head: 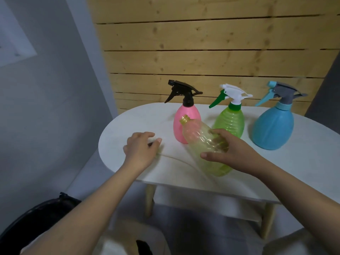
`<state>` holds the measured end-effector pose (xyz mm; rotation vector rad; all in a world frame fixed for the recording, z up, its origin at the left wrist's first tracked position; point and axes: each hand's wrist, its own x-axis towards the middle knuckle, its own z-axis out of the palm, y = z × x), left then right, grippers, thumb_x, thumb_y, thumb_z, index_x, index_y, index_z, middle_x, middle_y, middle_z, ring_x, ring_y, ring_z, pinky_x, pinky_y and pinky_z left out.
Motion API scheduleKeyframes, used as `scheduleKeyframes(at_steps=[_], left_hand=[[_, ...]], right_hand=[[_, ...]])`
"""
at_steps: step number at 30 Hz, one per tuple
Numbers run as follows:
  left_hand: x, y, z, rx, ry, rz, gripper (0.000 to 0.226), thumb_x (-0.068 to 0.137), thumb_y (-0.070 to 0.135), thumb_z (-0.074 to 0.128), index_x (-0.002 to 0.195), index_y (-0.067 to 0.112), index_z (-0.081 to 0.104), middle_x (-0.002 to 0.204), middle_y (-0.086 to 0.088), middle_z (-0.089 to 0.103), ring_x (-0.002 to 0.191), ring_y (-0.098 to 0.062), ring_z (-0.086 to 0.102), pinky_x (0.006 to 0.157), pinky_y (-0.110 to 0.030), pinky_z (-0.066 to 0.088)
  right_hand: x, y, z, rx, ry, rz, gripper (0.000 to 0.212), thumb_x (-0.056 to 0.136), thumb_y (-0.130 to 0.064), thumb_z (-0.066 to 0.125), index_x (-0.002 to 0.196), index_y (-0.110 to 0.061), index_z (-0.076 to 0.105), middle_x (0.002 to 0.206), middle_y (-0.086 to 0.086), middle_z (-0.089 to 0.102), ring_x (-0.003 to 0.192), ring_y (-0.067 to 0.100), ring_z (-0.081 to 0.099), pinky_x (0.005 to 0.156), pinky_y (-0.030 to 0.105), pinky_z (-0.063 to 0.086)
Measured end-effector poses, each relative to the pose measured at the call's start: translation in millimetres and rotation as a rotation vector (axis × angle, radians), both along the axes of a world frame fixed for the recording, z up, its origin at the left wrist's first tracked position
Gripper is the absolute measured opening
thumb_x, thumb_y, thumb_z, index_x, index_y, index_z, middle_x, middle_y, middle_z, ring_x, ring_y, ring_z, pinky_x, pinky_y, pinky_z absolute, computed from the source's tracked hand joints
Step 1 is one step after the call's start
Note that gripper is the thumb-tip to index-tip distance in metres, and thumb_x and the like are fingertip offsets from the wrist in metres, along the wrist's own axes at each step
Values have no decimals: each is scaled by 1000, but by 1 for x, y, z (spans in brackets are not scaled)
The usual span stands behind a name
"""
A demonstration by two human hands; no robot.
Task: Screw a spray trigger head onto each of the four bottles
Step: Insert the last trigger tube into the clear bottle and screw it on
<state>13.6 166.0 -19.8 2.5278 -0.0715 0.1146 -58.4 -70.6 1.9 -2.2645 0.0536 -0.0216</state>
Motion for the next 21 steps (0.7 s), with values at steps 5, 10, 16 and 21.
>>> scheduleKeyframes(at_steps=[5, 10, 16, 21], left_hand=[[10, 9, -13, 134, 187, -28, 52, 88, 53, 47, 131, 24, 50, 137, -3, 50, 128, -27, 40, 99, -40, 30], [16, 18, -12, 25, 246, -102, 27, 80, 52, 59, 90, 27, 57, 100, 0, 57, 102, -24, 55, 90, -40, 46], [14, 17, -9, -135, 225, -221, 32, 78, 37, 70, 90, 8, 65, 80, -5, 59, 72, -17, 53, 56, -23, 38], [13, 13, -9, -281, 124, -222, 44, 75, 41, 68, 84, -1, 60, 78, -9, 49, 70, -18, 44, 65, -31, 34]], right_hand=[[4, -4, -1, -42, 20, 3, 80, 66, -46, 78, 135, -29, 41, 109, -6, 56, 90, 5, 53, 69, 15, 40], [6, -10, 0, -84, 59, 24, 82, 66, -47, 77, 137, -30, 40, 115, -4, 56, 100, 13, 54, 80, 22, 39], [2, -35, 9, -149, 134, 38, 87, 58, -57, 74, 137, -39, 40, 119, -5, 54, 102, 13, 54, 84, 23, 38], [-9, -60, 17, -119, 171, 55, 90, 53, -58, 70, 136, -40, 42, 119, -7, 55, 103, 8, 55, 78, 15, 40]])
